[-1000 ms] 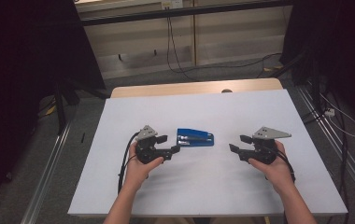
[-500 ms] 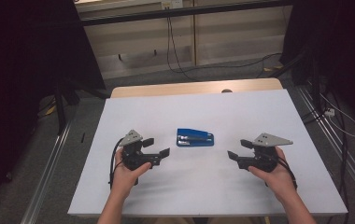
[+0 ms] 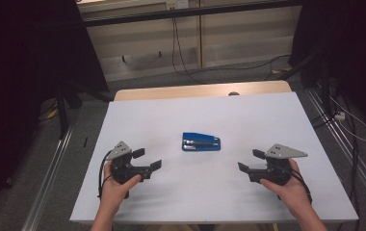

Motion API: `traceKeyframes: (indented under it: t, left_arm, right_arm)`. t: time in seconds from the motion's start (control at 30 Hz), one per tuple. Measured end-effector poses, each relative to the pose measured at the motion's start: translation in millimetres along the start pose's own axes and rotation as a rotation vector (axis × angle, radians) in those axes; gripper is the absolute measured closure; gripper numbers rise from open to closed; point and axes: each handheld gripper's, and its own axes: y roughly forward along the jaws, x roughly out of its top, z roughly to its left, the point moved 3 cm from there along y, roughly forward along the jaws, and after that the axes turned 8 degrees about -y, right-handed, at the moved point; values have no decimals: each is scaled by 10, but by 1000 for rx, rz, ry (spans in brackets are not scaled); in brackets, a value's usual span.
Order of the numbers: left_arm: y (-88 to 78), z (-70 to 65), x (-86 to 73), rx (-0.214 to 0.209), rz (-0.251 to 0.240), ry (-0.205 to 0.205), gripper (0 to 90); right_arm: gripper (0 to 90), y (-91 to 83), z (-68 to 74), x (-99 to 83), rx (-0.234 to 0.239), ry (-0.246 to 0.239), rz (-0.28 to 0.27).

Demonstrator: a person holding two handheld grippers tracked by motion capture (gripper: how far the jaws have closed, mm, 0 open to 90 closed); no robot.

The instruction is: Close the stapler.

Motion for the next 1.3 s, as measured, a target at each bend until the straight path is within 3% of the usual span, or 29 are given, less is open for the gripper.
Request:
traceKeyframes:
  t: [0.17, 0.33, 0.53, 0.7, 0.93, 1.1, 1.3]
  left_arm:
    - [-64, 42, -30, 7, -3, 5, 102]
    - [-128, 89, -54, 16, -11, 1, 99]
    - [-181, 116, -80, 36, -4, 25, 98]
    - [-238, 134, -114, 44, -3, 48, 98]
    - [-343, 177, -175, 57, -4, 39, 94]
    - [-351, 224, -229, 61, 3, 36, 85]
    - [-312, 203, -202, 37, -17, 39, 79]
  right_arm:
    - [236, -44, -26, -58, -12, 12, 11]
    - [236, -89, -30, -79, -17, -2, 13]
    - [230, -134, -33, -121, -35, -27, 32]
    - [224, -195, -37, -148, -36, -21, 24]
    - [211, -260, -66, -185, -43, -15, 10]
    - [189, -246, -60, -192, -39, -30, 6]
    - [166, -207, -62, -205, -35, -30, 8]
